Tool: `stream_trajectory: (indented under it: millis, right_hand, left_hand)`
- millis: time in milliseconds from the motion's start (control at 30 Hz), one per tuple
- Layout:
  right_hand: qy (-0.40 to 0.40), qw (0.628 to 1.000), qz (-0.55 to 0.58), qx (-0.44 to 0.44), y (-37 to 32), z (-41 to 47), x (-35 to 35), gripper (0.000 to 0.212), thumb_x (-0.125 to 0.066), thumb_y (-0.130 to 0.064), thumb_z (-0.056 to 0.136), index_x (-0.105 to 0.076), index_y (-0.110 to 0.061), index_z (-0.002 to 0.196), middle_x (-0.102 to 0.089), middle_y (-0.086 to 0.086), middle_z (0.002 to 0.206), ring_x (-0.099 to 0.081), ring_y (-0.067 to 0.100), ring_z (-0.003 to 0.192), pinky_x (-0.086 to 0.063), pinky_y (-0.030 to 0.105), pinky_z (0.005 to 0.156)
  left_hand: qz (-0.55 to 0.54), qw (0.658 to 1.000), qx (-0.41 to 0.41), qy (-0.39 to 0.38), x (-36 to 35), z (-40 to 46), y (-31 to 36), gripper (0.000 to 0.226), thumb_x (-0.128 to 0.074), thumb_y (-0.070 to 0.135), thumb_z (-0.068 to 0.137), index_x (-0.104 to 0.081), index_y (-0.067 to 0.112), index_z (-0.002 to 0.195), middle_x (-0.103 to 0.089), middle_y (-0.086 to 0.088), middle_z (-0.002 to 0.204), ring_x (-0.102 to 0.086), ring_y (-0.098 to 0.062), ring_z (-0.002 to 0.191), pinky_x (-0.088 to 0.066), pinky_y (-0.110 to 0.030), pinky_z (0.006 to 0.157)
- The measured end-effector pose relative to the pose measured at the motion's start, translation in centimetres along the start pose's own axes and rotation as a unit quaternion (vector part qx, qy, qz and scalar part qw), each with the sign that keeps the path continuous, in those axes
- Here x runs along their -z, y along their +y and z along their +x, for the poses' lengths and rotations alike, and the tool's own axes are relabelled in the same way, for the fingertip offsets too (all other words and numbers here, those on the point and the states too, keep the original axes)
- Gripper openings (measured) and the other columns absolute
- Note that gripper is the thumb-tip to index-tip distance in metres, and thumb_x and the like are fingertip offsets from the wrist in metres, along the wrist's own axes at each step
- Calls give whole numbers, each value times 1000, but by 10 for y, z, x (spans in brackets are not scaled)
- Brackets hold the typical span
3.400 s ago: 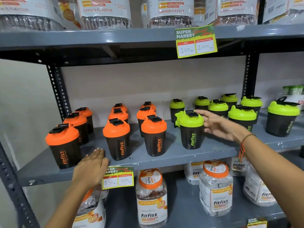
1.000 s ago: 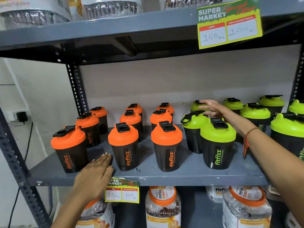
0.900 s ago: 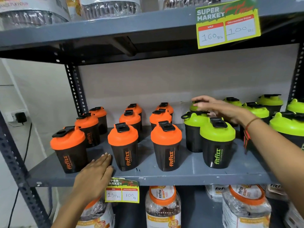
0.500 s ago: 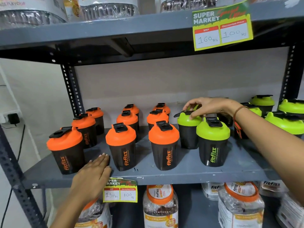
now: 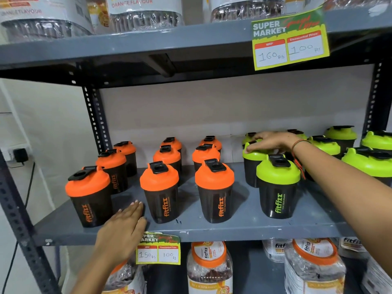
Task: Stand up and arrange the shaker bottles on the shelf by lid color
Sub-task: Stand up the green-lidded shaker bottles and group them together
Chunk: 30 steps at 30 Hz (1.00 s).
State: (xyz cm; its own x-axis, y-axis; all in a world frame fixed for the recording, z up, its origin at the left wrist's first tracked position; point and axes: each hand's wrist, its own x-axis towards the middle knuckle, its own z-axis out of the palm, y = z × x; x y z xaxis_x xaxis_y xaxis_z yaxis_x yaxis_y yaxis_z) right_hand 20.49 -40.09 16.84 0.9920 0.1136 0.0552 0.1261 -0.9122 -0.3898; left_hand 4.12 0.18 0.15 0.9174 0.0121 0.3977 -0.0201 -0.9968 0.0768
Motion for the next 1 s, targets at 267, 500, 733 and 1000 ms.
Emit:
stream_trajectory:
  millis: [267, 500, 733, 1000]
  right_hand:
    - [49, 998, -11, -35, 10, 8, -5, 88, -68, -70, 70, -50, -17, 139, -51, 8, 142, -52, 26, 104, -55, 34, 87]
    - [67, 995, 72, -26, 10, -17, -1, 88, -58, -89, 58, -60, -17, 109, -61, 8, 111, -60, 31, 103, -52, 40, 87]
    - [153, 970, 187, 11, 16, -60, 12, 66, -65, -64, 79, -69, -3, 102, -73, 14, 89, -63, 20, 74, -46, 29, 63]
    - [189, 962, 192, 32, 6, -102, 39, 51, -75, -50, 78, -66, -18, 118, -65, 4, 120, -59, 19, 105, -44, 29, 80]
  left_hand:
    - [-3, 1000, -1, 1, 1, -1, 1, 92, 9, 57, 74, -26, 19, 150, -29, 1, 157, -26, -10, 144, -17, -27, 117]
    - [-7, 1000, -1, 11, 2, -2, 2, 89, 7, 54, 77, -30, 17, 149, -31, -2, 156, -29, -12, 143, -19, -29, 117]
    - [-199, 964, 90, 149, 7, -19, 14, 50, -31, 34, 95, -48, 17, 139, -51, -8, 144, -48, -25, 130, -39, -38, 104]
    - [-413, 832, 28, 371, 86, -24, 48, 44, -44, 39, 88, -62, 23, 125, -72, 15, 99, -60, 6, 71, -50, -22, 71]
